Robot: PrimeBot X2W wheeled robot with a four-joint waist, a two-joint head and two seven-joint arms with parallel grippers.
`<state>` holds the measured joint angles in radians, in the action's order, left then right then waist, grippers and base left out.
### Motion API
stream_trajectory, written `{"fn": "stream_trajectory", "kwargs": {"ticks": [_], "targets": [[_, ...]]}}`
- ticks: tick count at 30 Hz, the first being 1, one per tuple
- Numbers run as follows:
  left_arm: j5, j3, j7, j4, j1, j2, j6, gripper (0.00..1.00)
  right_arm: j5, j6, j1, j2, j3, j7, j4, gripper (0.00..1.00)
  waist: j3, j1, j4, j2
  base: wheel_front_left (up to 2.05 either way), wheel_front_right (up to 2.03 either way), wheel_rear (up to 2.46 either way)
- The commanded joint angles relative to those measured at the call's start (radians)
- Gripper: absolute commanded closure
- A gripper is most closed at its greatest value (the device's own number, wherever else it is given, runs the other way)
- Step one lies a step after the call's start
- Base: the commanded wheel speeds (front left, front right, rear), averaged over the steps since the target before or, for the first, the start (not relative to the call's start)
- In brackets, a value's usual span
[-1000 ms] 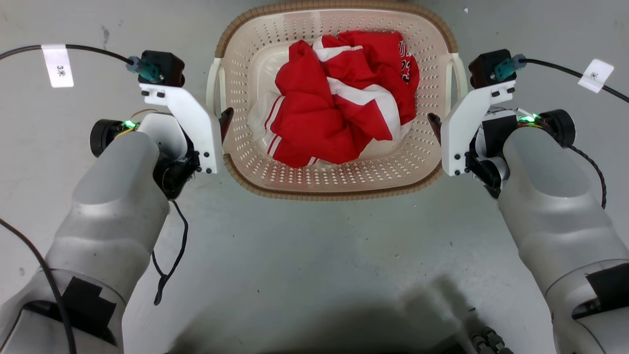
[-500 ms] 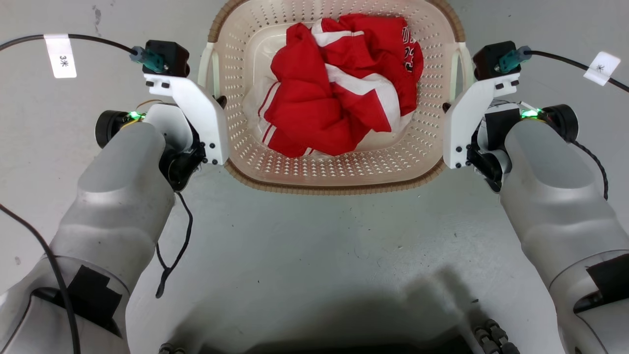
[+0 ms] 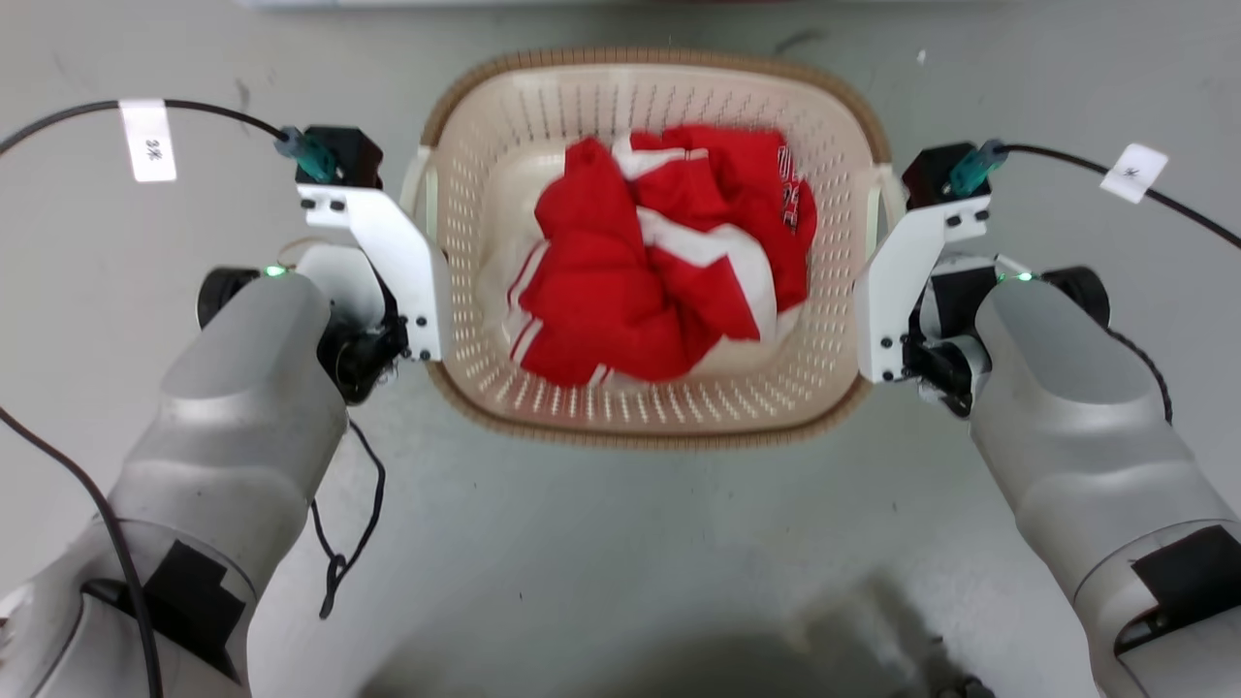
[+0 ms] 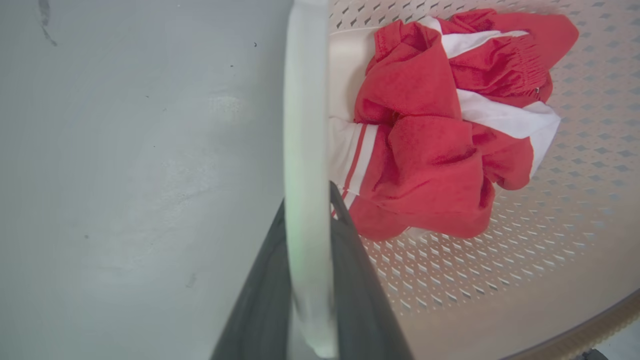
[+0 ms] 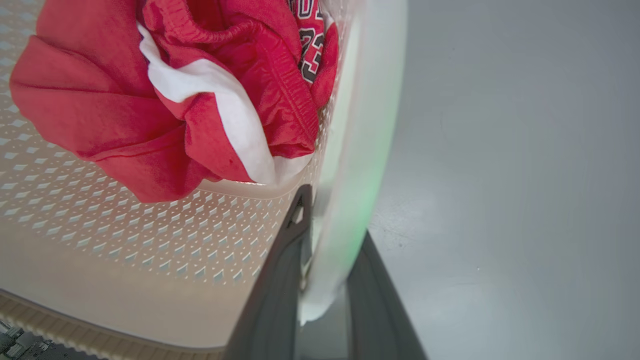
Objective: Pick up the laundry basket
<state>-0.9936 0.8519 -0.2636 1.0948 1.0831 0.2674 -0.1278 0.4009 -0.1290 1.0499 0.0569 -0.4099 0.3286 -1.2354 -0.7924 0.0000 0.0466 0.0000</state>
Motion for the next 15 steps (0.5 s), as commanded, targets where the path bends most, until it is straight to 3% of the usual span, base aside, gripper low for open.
{"fn": "stream_trajectory", "kwargs": {"ticks": [1,15], "targets": [[-0.024,0.013,-0.028,-0.007,-0.015,-0.017,-0.005,1.00,0.030,-0.003,-0.015,-0.014,-0.028,0.041,0.012,1.00,0.065,0.0000,-0.001,0.0000,0.00,0.00,0.00],[-0.144,0.069,-0.185,0.013,-0.122,-0.039,-0.007,1.00,0.183,-0.007,-0.114,-0.018,-0.136,0.260,0.013,1.00,0.350,0.0000,-0.009,0.0000,0.00,0.00,0.00]]}}
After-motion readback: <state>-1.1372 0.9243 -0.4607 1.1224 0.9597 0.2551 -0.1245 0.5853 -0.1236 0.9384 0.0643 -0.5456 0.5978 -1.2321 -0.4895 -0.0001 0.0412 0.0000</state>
